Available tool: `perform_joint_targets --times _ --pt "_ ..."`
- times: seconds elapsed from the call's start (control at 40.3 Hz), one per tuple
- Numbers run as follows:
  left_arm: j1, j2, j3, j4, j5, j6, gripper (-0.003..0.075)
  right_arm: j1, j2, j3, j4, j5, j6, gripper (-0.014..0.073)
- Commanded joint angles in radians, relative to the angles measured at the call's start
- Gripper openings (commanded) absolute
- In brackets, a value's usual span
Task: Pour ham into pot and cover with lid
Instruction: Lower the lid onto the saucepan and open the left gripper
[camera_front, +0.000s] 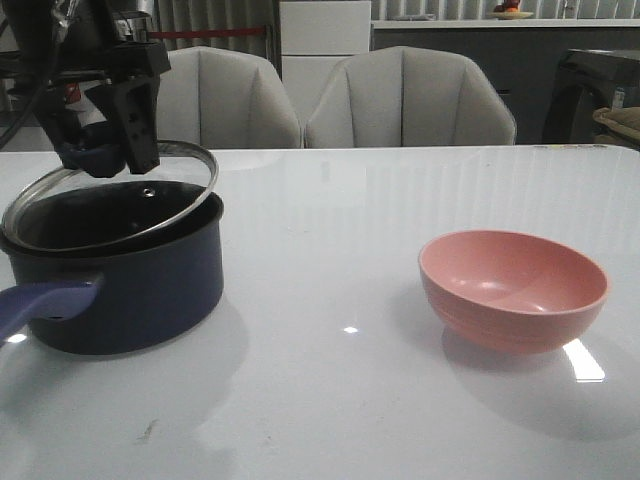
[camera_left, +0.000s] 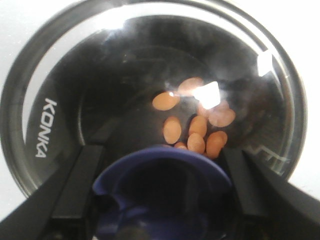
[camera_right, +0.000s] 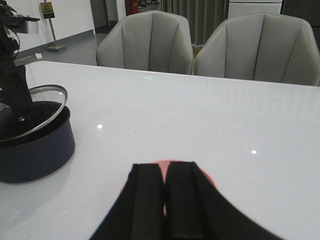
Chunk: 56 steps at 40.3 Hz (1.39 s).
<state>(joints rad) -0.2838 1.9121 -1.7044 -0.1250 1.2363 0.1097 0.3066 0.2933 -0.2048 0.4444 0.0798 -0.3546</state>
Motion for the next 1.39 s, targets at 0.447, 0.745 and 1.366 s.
perform_joint_targets --times 0.447,0.745,1.366 --pt "-0.008 -0.041 -0.025 0.007 0.051 -0.001 0.0452 0.0 0.005 -0.028 0.003 -0.068 -0.004 0.0157" --pt "-0.008 -0.083 -0.006 0.044 0.051 -0.001 0.0452 0.0 0.005 -0.028 0.003 -0.068 -0.004 0.0157" --pt "-0.008 -0.064 0.042 0.026 0.051 -0.001 0.0575 0.0 0.005 -0.028 0.003 -0.068 -0.004 0.0157"
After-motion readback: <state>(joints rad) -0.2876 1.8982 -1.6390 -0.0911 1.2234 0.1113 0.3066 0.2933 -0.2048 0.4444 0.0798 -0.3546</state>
